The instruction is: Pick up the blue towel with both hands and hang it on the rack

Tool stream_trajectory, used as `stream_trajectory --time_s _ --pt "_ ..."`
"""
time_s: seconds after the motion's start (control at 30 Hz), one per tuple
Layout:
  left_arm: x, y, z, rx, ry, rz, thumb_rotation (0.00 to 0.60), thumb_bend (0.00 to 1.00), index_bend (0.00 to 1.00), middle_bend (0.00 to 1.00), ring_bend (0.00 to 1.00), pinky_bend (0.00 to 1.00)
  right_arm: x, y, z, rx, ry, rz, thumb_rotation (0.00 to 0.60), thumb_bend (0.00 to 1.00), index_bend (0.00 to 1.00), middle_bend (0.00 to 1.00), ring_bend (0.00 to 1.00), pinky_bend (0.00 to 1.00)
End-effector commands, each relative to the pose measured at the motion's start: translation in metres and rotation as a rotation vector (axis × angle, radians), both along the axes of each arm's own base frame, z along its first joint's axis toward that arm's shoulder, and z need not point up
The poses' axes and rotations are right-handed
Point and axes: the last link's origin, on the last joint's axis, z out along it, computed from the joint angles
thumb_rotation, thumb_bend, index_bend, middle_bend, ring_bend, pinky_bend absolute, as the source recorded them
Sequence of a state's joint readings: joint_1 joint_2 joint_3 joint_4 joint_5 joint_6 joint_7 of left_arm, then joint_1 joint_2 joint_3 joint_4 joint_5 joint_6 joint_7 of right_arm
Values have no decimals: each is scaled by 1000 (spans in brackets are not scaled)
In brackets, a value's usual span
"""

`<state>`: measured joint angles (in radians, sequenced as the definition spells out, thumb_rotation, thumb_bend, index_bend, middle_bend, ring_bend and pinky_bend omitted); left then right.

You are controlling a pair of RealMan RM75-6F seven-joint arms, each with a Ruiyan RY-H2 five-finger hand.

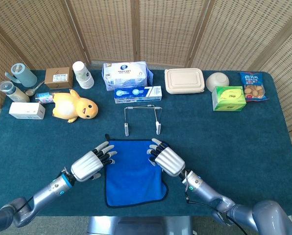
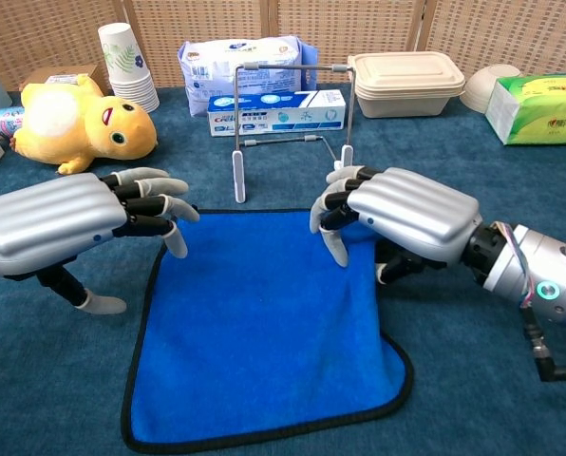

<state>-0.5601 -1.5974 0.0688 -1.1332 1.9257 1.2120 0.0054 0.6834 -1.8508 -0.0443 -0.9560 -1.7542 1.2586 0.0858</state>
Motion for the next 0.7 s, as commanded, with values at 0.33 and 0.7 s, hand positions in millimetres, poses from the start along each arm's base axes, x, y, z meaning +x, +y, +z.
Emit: stream_trajectory --time_s 0.33,0.7 --pt "5 4 -12 -11 1 1 600 226 316 184 66 12 -2 -2 3 -6 -2 -8 600 409 677 351 240 148" --pt "13 8 -22 -23 -5 1 600 227 323 188 65 11 -3 -3 4 -8 -10 -14 600 409 677 352 240 148"
